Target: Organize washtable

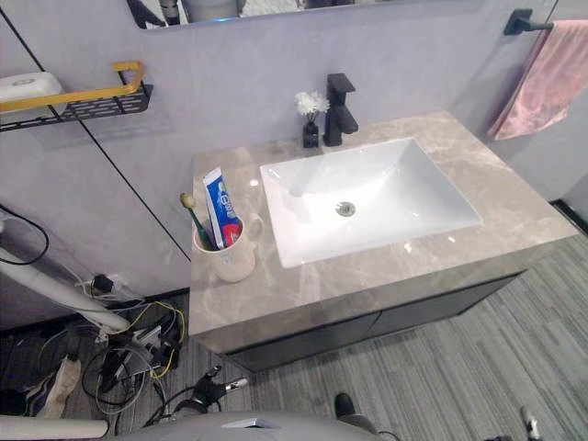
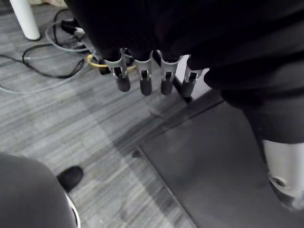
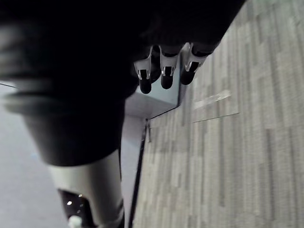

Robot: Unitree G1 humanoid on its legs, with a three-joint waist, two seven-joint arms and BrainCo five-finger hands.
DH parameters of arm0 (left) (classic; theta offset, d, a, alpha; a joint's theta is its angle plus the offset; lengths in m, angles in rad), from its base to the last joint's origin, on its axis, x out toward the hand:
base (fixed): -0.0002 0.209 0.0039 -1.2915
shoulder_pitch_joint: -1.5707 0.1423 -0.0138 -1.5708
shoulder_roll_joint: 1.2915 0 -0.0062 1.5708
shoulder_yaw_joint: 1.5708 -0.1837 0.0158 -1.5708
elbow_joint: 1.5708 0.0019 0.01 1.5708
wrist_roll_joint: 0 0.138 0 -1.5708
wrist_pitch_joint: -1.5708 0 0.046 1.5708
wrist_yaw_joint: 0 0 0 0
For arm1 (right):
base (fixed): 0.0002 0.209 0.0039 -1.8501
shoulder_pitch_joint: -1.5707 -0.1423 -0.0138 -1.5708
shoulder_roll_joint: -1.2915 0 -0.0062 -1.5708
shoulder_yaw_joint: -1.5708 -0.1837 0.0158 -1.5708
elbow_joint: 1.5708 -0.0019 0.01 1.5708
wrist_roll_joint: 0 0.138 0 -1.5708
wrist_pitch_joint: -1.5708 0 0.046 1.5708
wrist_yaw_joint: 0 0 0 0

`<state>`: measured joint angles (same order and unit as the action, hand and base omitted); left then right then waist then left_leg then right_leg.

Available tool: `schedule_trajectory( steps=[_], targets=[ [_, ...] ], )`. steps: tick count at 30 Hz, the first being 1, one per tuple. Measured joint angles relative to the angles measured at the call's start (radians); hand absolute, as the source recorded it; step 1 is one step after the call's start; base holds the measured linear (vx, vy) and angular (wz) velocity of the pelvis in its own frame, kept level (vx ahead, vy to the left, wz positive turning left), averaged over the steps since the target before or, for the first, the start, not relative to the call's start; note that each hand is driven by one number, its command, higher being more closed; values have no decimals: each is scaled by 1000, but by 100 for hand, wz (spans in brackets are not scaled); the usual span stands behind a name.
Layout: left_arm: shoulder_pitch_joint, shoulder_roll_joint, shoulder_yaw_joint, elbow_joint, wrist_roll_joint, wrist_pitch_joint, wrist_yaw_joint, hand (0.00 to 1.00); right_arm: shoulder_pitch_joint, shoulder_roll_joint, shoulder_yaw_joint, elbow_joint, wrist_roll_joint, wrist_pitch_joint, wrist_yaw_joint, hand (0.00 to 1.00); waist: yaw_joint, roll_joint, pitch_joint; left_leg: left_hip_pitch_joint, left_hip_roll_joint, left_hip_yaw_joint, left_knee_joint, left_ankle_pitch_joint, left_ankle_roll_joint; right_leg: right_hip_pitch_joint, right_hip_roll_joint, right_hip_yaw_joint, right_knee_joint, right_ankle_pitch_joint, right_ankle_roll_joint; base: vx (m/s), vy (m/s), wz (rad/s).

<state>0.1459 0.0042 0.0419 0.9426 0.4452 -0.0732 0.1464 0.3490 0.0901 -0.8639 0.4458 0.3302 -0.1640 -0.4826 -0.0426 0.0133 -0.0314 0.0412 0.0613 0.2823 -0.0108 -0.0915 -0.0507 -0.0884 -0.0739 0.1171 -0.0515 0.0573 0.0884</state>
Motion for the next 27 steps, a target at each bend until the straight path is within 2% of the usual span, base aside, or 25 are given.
schedule_trajectory(
  steps=[2,4,6,8,9,13,14,15,17,22,25,27],
  targets=[
    [-7,-15,3,10,-41,-2,5,0,-16,-8,-33,212,62,0,47,0,4,1,0,0,2,-20,-4,-1,-1,16,-1,-21,-11,-2,-3,7,-20,23],
    [-30,-16,47,46,-135,-6,10,0,-32,-14,-67,392,161,5,106,0,26,3,-1,3,4,-37,-6,0,-2,26,0,-34,-15,-4,-5,22,-24,20],
    [-30,-12,105,69,-242,-8,12,0,-43,-18,-68,543,201,41,174,0,30,5,-1,4,3,-61,-8,1,-3,45,-1,-58,-30,-4,-5,31,-33,29],
    [-24,-3,151,87,-352,-8,13,0,-68,-27,-58,624,190,98,233,0,29,7,0,8,1,-83,-8,2,-4,61,-2,-74,-37,-4,-5,34,-19,31],
    [-11,6,175,87,-441,-8,6,0,-94,-29,-32,649,160,116,282,0,31,7,3,8,-2,-96,-8,3,-3,66,-4,-85,-37,-5,-4,21,-3,24],
    [-6,23,205,63,-628,-23,2,0,-155,-43,86,656,92,119,344,0,40,-5,10,8,-6,-139,-3,11,-1,89,-11,-135,-37,-11,-4,-6,-6,36],
    [-1,21,218,19,-747,-33,4,0,-166,-44,142,655,79,110,354,0,48,-17,13,6,-7,-154,-4,15,-2,91,-12,-149,-36,-14,-7,-25,-16,40],
    [5,18,227,-19,-795,-36,7,0,-170,-44,173,654,78,104,355,0,49,-22,14,2,-6,-160,-4,18,-3,91,-12,-160,-36,-16,-9,-28,-30,41],
    [42,-1,234,-253,-918,-63,29,0,-176,-56,283,654,54,91,357,0,54,-36,17,-13,-5,-193,-10,27,-5,90,-11,-191,-30,-23,-13,-27,-32,45],
    [67,-32,269,-659,-984,-134,67,0,-178,-93,407,651,-33,81,365,0,58,-28,15,-19,-6,-215,-18,34,-5,90,-13,-215,-28,-29,-14,-1,-12,15],
    [65,-36,282,-877,-979,-166,95,0,-177,-114,440,651,-70,82,368,0,58,-20,16,-20,-7,-229,-19,40,-5,94,-14,-226,-30,-29,-14,21,-6,10],
    [62,-52,280,-1086,-936,-179,117,0,-170,-123,443,658,-78,82,373,0,58,-10,17,-29,-10,-243,-14,41,-5,95,-18,-240,-28,-33,-14,16,3,21]
  ],
)
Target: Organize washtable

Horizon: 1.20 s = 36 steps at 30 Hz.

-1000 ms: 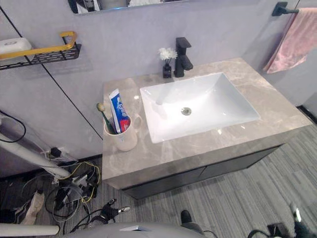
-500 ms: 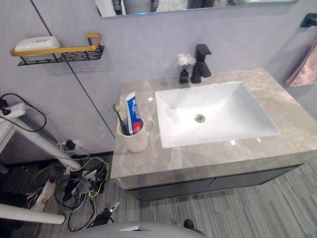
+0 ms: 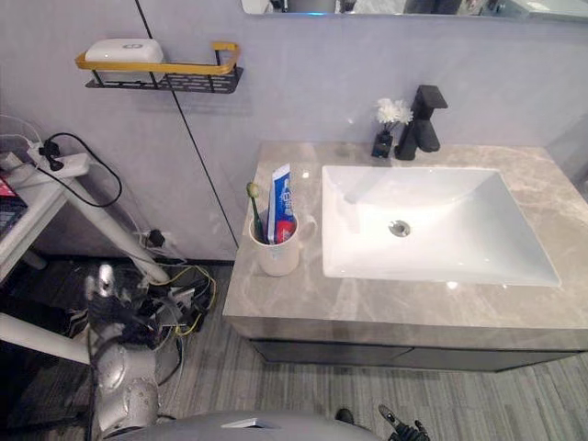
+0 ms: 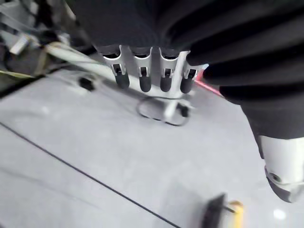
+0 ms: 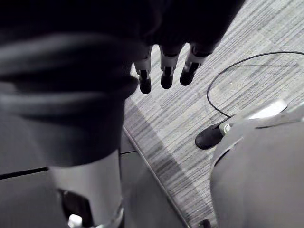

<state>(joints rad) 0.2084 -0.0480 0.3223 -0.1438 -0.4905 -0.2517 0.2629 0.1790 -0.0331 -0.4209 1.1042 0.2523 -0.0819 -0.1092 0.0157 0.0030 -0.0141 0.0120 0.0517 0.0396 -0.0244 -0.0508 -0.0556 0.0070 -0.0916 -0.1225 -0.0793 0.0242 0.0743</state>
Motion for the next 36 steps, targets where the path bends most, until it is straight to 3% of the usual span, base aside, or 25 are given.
schedule_trajectory(
  steps=[4,8,16,17,23,36],
  targets=[
    [-6,-1,-34,-217,82,-36,14,0,7,-1,-2,8,0,0,3,0,9,1,1,0,0,-14,10,0,0,9,-1,-6,3,-4,-1,-1,1,11],
    [-13,3,-160,-410,149,-72,6,0,12,-2,-13,10,0,0,20,0,20,1,1,-3,0,-22,17,-1,0,13,-2,-13,21,-12,-2,-38,5,6],
    [-29,34,-315,-523,152,-104,-78,0,11,-15,-3,43,1,-3,35,0,19,3,1,-5,1,-21,16,2,-2,10,0,-15,27,-13,-2,-26,3,2],
    [-38,49,-340,-531,146,-105,-99,100,11,-19,-1,46,0,-2,40,0,20,3,0,-5,1,-21,16,2,-2,10,0,-15,27,-13,-2,0,0,0],
    [-100,109,-447,-546,108,-104,-179,100,2,-30,29,68,0,-2,50,0,18,3,0,1,1,-18,21,4,-2,10,0,-7,27,-12,-1,12,-3,-2],
    [-99,165,-633,-506,65,-84,-256,100,3,-42,71,77,0,-2,53,0,18,-3,0,0,2,-6,25,3,-1,12,-1,1,27,-11,0,-5,2,0]
  ],
)
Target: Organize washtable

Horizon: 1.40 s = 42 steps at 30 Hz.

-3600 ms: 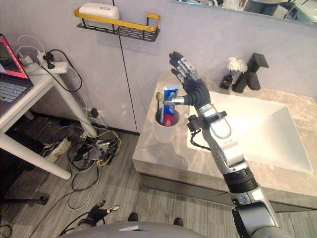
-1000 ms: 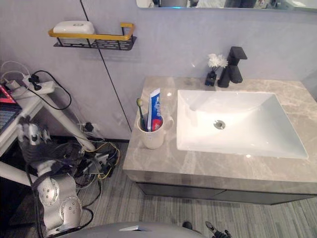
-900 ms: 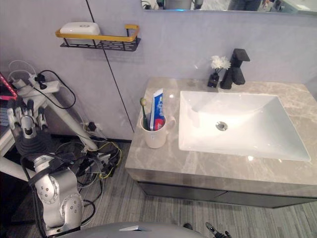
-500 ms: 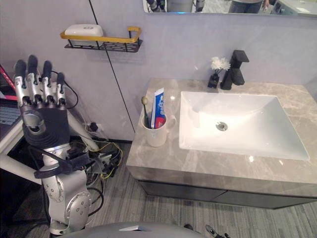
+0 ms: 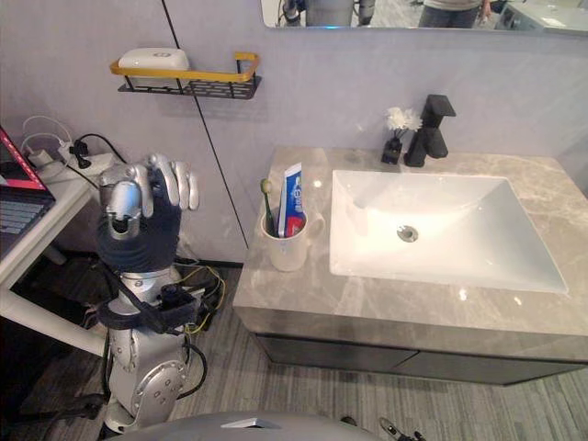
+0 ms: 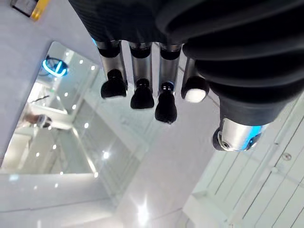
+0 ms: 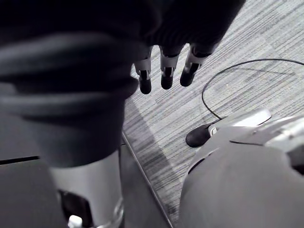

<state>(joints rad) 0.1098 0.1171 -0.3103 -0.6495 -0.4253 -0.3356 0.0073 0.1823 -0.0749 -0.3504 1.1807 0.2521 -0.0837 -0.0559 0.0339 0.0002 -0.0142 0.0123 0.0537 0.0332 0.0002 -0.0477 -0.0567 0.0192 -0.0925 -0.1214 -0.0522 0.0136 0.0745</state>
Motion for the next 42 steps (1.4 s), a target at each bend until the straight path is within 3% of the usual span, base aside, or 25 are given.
schedule_trajectory(
  steps=[8,12,20,28,42],
  targets=[
    [8,37,-125,244,-1,72,-48,100,-3,-3,4,-4,-18,1,-1,0,-3,0,-1,10,1,-2,-13,4,-1,-1,2,-4,-13,8,1,19,-6,-2],
    [16,59,-168,316,-2,100,-73,100,-7,-6,28,-10,-40,0,-7,0,-22,-1,-2,10,0,-6,-22,4,-1,6,1,-13,-31,12,5,27,-8,2],
    [24,85,-261,377,-30,138,-107,100,-5,-5,47,-43,-40,-1,-11,0,-30,0,-2,11,0,-14,-26,4,-1,14,1,-26,-37,13,5,20,-6,5],
    [53,93,-325,418,-40,148,-119,100,-5,-13,80,-51,-40,-2,-13,0,-46,5,-5,11,0,-15,-23,6,-2,16,1,-29,-38,13,5,0,0,0],
    [51,96,-337,495,-40,177,-132,100,-4,-15,82,-52,-40,-2,-13,0,-54,9,-7,9,0,-16,-35,8,-2,4,2,-29,-39,13,5,0,0,0]
  ],
)
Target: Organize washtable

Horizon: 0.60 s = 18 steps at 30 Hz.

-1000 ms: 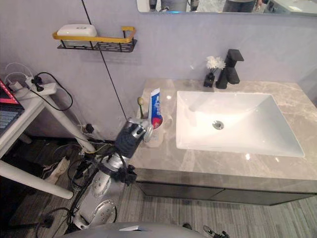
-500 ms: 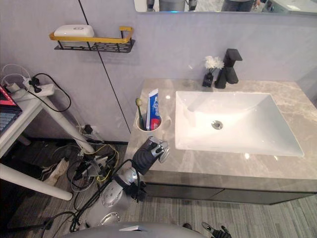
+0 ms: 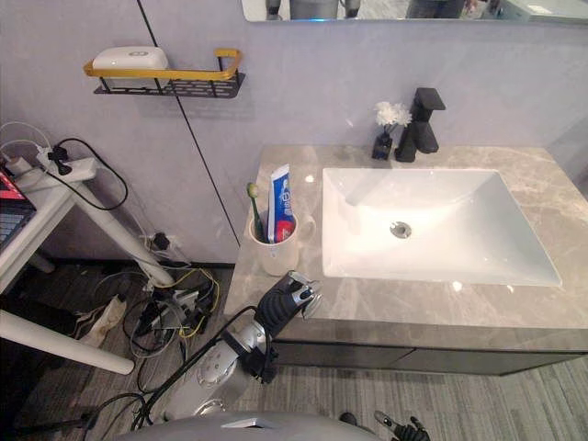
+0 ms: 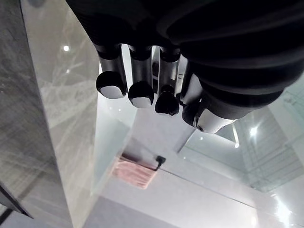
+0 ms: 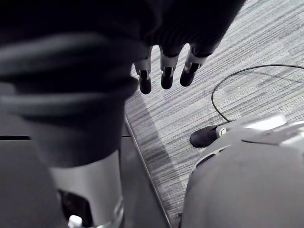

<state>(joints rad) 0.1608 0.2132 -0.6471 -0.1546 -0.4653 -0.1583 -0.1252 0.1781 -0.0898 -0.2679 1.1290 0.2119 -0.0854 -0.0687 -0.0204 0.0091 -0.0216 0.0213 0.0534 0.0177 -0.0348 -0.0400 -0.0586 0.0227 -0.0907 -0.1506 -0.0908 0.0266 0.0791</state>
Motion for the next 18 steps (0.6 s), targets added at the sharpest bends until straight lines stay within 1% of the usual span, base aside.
schedule_trajectory(
  steps=[3,8,12,18],
  targets=[
    [-8,0,5,1,2,0,2,100,0,0,0,0,0,0,0,0,0,0,0,-1,0,1,-1,0,0,-2,0,0,0,0,0,0,0,0],
    [-38,-2,36,41,12,0,31,100,0,0,0,1,1,0,0,0,-1,0,0,-2,0,3,-1,0,0,-5,0,2,-4,0,0,0,0,0],
    [-42,-7,92,46,20,0,56,100,0,0,-1,1,2,0,0,0,-3,0,0,-11,0,7,-1,0,0,-17,1,5,-4,0,0,0,0,0],
    [-41,-7,156,46,21,-1,68,100,-1,0,-6,2,2,1,2,0,-2,0,0,-10,1,24,-7,0,0,-21,1,18,-1,2,2,30,-2,-6]
  ],
)
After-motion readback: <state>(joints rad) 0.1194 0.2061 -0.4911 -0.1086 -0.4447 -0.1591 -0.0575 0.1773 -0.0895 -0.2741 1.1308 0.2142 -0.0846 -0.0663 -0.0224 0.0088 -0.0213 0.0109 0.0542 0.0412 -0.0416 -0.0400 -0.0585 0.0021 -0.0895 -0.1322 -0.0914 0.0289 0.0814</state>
